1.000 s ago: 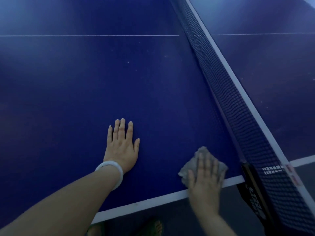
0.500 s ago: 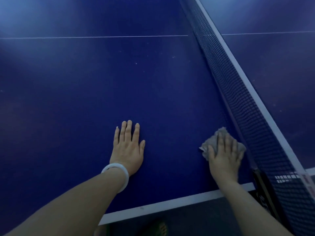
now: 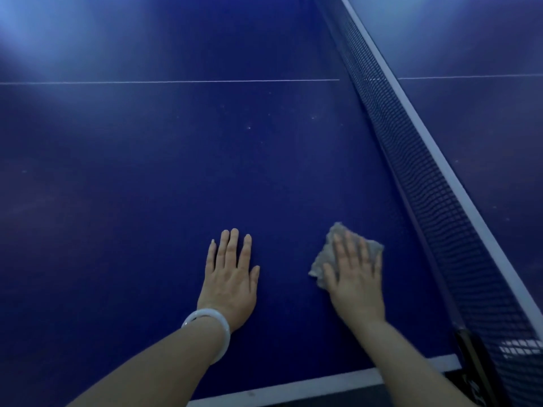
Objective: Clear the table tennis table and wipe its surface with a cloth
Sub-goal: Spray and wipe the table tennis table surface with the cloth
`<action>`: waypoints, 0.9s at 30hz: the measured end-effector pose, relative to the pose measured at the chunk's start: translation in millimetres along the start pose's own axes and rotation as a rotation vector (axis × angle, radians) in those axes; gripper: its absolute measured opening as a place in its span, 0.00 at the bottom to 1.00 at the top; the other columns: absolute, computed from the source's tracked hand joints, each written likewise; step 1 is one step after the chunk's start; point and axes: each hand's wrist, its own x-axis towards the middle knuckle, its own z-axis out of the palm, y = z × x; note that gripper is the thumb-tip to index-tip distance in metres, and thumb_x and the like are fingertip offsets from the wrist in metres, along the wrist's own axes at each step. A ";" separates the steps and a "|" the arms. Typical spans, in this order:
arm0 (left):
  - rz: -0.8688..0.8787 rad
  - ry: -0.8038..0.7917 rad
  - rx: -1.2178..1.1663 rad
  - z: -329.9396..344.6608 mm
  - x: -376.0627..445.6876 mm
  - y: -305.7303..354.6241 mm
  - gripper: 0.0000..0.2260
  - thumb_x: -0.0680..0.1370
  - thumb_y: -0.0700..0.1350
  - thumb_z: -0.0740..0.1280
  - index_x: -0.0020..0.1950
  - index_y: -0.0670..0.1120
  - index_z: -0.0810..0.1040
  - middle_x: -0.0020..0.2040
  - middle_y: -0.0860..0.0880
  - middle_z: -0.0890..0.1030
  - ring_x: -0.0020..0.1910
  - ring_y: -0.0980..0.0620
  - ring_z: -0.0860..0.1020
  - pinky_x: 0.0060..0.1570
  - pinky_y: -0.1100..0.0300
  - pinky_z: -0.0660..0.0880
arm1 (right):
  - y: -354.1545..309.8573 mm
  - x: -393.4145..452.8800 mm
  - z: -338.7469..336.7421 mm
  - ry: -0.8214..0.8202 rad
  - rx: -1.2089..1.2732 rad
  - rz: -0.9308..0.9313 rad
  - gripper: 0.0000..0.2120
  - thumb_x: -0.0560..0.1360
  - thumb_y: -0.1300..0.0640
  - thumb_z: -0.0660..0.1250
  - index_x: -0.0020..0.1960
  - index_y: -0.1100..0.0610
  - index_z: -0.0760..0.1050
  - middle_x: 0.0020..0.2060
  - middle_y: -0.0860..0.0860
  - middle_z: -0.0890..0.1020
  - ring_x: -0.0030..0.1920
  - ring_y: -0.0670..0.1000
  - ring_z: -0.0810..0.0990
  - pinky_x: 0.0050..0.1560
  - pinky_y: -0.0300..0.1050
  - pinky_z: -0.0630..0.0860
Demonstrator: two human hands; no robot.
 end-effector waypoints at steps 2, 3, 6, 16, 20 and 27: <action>-0.002 -0.004 -0.003 -3.2 -0.1 1.7 0.29 0.81 0.57 0.39 0.80 0.46 0.47 0.80 0.43 0.48 0.79 0.46 0.42 0.77 0.45 0.42 | 14.3 22.0 -2.3 -0.004 0.007 0.159 0.31 0.79 0.38 0.33 0.79 0.48 0.38 0.79 0.48 0.42 0.79 0.52 0.39 0.76 0.61 0.39; -0.003 -0.011 -0.008 -5.3 -0.1 2.6 0.29 0.81 0.56 0.41 0.80 0.45 0.50 0.80 0.42 0.51 0.79 0.45 0.46 0.77 0.44 0.45 | 16.4 28.7 -3.1 0.002 0.007 0.205 0.31 0.79 0.39 0.35 0.79 0.49 0.38 0.79 0.49 0.42 0.79 0.52 0.39 0.76 0.61 0.39; 0.002 -0.025 -0.005 -11.6 -0.1 4.1 0.28 0.81 0.55 0.46 0.78 0.43 0.59 0.78 0.40 0.59 0.78 0.42 0.55 0.74 0.43 0.52 | 14.3 36.4 -3.7 0.015 -0.012 0.253 0.29 0.80 0.41 0.37 0.79 0.50 0.39 0.79 0.49 0.42 0.79 0.53 0.40 0.76 0.61 0.38; 0.107 -0.032 -0.085 -30.9 48.9 -4.2 0.27 0.80 0.56 0.50 0.70 0.41 0.73 0.69 0.39 0.72 0.69 0.40 0.71 0.69 0.44 0.68 | 24.0 65.4 -6.3 0.023 -0.029 0.331 0.30 0.79 0.40 0.40 0.78 0.48 0.35 0.78 0.47 0.40 0.78 0.51 0.38 0.76 0.60 0.36; -0.073 0.010 -0.072 -42.6 127.7 -11.9 0.30 0.82 0.59 0.47 0.79 0.43 0.53 0.78 0.40 0.52 0.78 0.42 0.49 0.77 0.47 0.47 | 29.0 83.3 -8.1 0.019 -0.029 0.376 0.31 0.78 0.39 0.37 0.77 0.47 0.34 0.79 0.48 0.40 0.78 0.50 0.37 0.76 0.59 0.35; -0.300 0.007 -0.051 -28.0 191.6 -0.7 0.35 0.79 0.63 0.40 0.80 0.42 0.44 0.79 0.38 0.44 0.78 0.41 0.40 0.76 0.43 0.40 | 44.3 125.7 -11.5 0.024 -0.036 0.371 0.31 0.79 0.40 0.40 0.77 0.47 0.32 0.78 0.47 0.38 0.78 0.50 0.37 0.76 0.59 0.36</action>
